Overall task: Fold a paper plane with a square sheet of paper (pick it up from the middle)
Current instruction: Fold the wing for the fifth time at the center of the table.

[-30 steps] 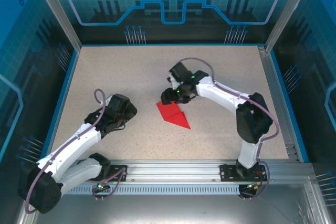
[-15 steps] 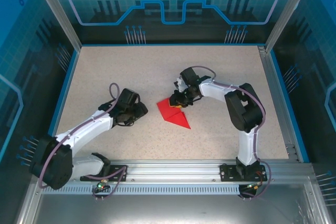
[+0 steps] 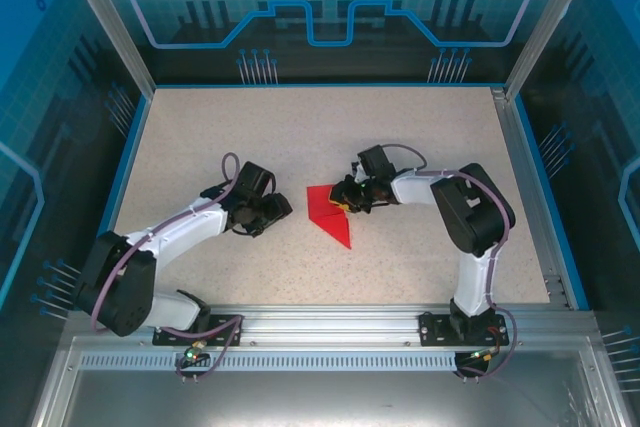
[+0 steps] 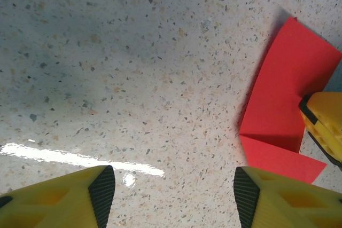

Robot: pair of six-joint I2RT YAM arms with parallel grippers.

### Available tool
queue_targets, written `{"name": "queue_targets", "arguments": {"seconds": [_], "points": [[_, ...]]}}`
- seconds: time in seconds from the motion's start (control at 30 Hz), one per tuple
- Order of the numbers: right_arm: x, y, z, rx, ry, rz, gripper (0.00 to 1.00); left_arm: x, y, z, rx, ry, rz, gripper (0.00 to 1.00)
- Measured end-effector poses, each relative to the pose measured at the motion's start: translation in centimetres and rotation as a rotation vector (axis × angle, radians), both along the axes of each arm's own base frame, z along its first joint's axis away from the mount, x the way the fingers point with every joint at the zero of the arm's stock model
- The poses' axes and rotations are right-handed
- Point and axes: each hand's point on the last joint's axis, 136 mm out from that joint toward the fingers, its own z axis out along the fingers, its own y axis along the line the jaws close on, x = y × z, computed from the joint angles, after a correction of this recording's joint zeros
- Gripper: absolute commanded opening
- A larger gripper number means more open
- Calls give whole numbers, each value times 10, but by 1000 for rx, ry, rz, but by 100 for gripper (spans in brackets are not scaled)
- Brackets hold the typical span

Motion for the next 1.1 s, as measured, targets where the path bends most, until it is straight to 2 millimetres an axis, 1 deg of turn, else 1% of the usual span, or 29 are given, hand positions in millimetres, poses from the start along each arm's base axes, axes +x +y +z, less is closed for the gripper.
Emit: {"name": "queue_targets", "arguments": {"seconds": [0.17, 0.33, 0.43, 0.53, 0.6, 0.63, 0.67, 0.7, 0.73, 0.83, 1.0, 1.1], "points": [[2, 0, 5, 48, -26, -74, 31, -1, -3, -2, -10, 13, -8, 64], [-3, -6, 11, -27, -11, -30, 38, 0, -4, -1, -18, 13, -11, 64], [-2, -9, 32, -76, -53, 21, 39, 0, -6, 0, -25, 12, -17, 64], [1, -11, 67, -93, -142, 71, 37, -1, -7, -2, -29, 19, -22, 64], [-2, -12, 87, -91, -196, 103, 37, -1, -8, -4, -30, 25, -23, 64], [-4, -12, 92, -94, -210, 115, 37, -1, -8, -4, -32, 26, -24, 64], [-7, -14, 96, -101, -218, 128, 39, -1, -9, -4, -33, 27, -25, 64], [-11, -15, 97, -113, -221, 141, 43, 0, -9, -4, -35, 26, -26, 64], [-15, -16, 95, -130, -219, 155, 43, 0, -10, -5, -37, 26, -27, 64], [-28, -18, 85, -181, -194, 191, 49, 2, -12, -5, -44, 24, -31, 64], [-48, -17, 62, -236, -136, 245, 49, 6, -18, -6, -58, 28, -49, 64], [-57, -15, 46, -276, -95, 279, 47, 8, -21, -4, -70, 24, -64, 64]]}}
